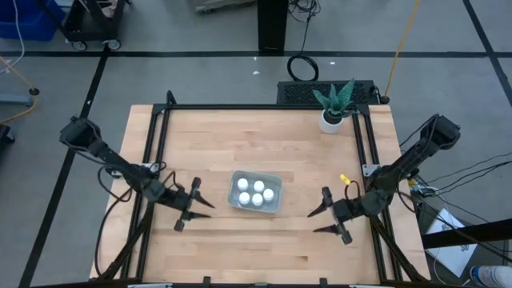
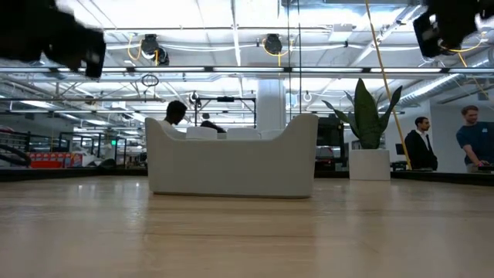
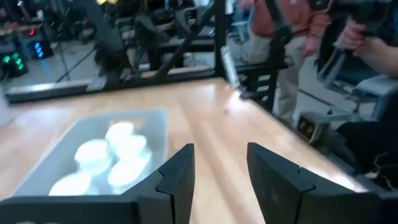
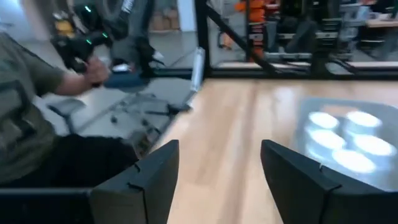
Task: Pick and place pill bottles into a basket
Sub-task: Return to Home Position
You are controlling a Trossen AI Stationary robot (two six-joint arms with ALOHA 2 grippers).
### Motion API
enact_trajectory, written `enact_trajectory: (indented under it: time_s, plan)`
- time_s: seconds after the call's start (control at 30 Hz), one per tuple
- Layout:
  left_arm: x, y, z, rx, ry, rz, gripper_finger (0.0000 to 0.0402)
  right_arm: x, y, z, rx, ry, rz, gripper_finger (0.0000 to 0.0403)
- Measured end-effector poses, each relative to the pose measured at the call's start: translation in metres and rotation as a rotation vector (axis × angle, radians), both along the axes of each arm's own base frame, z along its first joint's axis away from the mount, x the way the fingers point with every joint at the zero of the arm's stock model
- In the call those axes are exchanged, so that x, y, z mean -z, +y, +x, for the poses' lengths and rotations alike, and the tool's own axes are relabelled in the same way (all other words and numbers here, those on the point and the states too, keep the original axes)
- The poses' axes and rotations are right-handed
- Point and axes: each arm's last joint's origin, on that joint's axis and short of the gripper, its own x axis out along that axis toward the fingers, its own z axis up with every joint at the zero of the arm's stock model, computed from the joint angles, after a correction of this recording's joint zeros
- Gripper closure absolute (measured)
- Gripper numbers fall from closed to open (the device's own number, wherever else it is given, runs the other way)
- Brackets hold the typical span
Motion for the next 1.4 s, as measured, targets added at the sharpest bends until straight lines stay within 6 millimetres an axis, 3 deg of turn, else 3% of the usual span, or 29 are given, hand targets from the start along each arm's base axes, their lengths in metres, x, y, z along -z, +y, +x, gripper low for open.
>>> enact_trajectory:
  time_s: [0.23,0.47,0.87,1.4]
  plan:
    - [0.021,0.030,-0.009,-0.070,-0.003,-0.045,0.0249,0.014,-0.030,-0.024,0.079,-0.073,-0.003,0.0187]
    - [0.018,0.056,-0.001,-0.061,-0.018,-0.045,0.0249,0.025,-0.055,-0.035,0.109,-0.111,0.020,0.0182]
    - [0.010,0.095,-0.002,-0.111,-0.059,-0.071,0.0249,0.020,-0.074,-0.052,0.116,-0.134,-0.024,0.0180]
    - [0.005,0.127,-0.010,-0.103,-0.094,-0.073,0.0249,0.020,-0.098,-0.068,0.141,-0.102,-0.111,0.0181]
